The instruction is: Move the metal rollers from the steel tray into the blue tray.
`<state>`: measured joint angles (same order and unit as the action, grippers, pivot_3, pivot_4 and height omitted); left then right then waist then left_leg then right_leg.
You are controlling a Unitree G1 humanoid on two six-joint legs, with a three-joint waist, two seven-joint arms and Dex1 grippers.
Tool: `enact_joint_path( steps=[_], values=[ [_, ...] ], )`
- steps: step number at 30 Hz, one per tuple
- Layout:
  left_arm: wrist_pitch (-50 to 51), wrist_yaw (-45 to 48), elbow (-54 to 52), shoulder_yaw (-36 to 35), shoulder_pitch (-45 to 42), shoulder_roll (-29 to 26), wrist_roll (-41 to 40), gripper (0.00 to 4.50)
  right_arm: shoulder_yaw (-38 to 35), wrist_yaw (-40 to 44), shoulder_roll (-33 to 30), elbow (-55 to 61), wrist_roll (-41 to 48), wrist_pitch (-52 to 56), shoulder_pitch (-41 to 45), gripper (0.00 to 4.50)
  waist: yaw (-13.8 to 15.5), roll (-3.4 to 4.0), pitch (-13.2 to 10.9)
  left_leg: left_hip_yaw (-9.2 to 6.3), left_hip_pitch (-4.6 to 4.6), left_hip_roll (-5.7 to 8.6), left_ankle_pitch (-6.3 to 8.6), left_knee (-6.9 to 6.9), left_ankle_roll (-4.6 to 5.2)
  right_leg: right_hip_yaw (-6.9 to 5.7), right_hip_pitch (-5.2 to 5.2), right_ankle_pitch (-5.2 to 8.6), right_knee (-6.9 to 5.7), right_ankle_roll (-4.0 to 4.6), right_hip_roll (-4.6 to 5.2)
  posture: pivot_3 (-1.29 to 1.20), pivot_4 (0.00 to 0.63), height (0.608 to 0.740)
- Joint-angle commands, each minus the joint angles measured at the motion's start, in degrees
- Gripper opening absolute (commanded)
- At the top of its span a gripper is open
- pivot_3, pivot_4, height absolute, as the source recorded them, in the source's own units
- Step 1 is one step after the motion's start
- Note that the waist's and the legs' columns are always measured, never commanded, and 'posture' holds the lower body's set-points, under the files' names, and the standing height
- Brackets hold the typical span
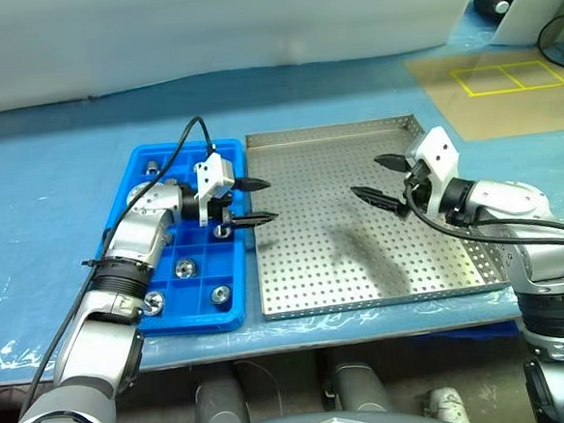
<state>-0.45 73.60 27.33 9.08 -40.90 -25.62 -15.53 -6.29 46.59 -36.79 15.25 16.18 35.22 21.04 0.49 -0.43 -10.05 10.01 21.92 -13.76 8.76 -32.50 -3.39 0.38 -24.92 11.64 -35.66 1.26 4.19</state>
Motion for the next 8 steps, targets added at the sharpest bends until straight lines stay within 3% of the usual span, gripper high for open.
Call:
enact_joint_path(
  steps=[1,8],
  values=[
    [-2.6,-0.9,0.8,-1.8,-1.9,-0.8,1.1,3.51,-0.8,-0.7,-0.6,2.1,1.3,-0.3,0.2,3.98,0.1,0.0,0.0,0.0,0.02,0.0,0.01,0.0,0.02,-0.01,0.0,0.0,0.02,0.0,0.0,-0.36,0.15,0.74],
    [-3.5,-3.6,-0.1,-3.2,-0.7,-1.3,1.9,3.51,2.2,-1.7,0.9,0.9,0.6,-2.4,0.1,3.98,0.2,0.0,0.0,0.0,0.04,0.0,0.03,0.04,0.05,-0.04,0.0,0.0,0.07,0.0,0.01,-0.31,0.15,0.74]
  ],
)
